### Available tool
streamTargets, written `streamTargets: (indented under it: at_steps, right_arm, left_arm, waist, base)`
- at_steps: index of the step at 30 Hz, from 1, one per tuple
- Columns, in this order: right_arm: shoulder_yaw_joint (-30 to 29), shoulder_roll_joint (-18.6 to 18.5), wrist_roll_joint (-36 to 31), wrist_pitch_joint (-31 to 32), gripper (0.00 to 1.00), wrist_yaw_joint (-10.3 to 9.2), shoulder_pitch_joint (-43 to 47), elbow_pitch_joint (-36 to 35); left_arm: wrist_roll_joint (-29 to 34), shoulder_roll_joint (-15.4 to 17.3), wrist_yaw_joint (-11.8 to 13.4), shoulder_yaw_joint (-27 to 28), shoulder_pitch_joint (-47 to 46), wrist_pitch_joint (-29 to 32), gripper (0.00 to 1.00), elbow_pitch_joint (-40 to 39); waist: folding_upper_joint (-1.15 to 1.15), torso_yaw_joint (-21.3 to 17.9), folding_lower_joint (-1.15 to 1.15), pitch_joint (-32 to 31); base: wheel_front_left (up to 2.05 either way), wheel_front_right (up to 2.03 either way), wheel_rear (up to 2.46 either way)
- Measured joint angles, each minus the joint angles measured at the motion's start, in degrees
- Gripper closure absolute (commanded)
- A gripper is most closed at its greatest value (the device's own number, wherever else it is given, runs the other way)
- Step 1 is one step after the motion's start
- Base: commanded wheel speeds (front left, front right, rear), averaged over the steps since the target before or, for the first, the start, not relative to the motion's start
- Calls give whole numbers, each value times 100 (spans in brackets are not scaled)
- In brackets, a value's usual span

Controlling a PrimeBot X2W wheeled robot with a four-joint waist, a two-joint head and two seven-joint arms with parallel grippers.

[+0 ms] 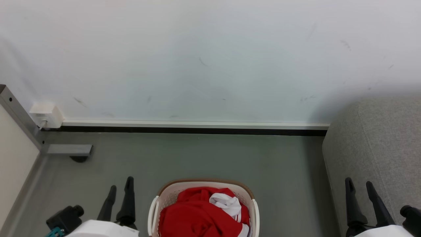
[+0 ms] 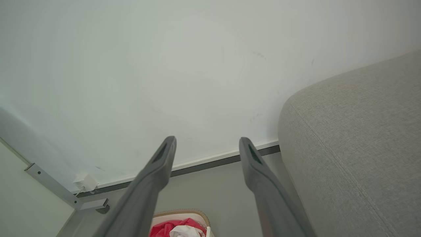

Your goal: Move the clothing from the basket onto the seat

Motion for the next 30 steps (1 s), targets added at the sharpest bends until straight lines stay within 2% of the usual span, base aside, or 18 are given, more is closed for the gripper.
streamTargets:
  at_steps: [15, 30]
  right_arm:
    - [83, -5, -972, -218, 0, 0, 8, 90]
    - [-2, 0, -1559, -426, 0, 0, 131, 79]
  left_arm:
    - [1159, 36, 123, -22, 51, -236, 0, 30]
    - [2079, 186, 220, -87, 80, -450, 0, 99]
  waist:
    - [0, -9, 0, -3]
    - [0, -25, 0, -12]
  base:
    - [0, 0, 0]
    - [0, 0, 0]
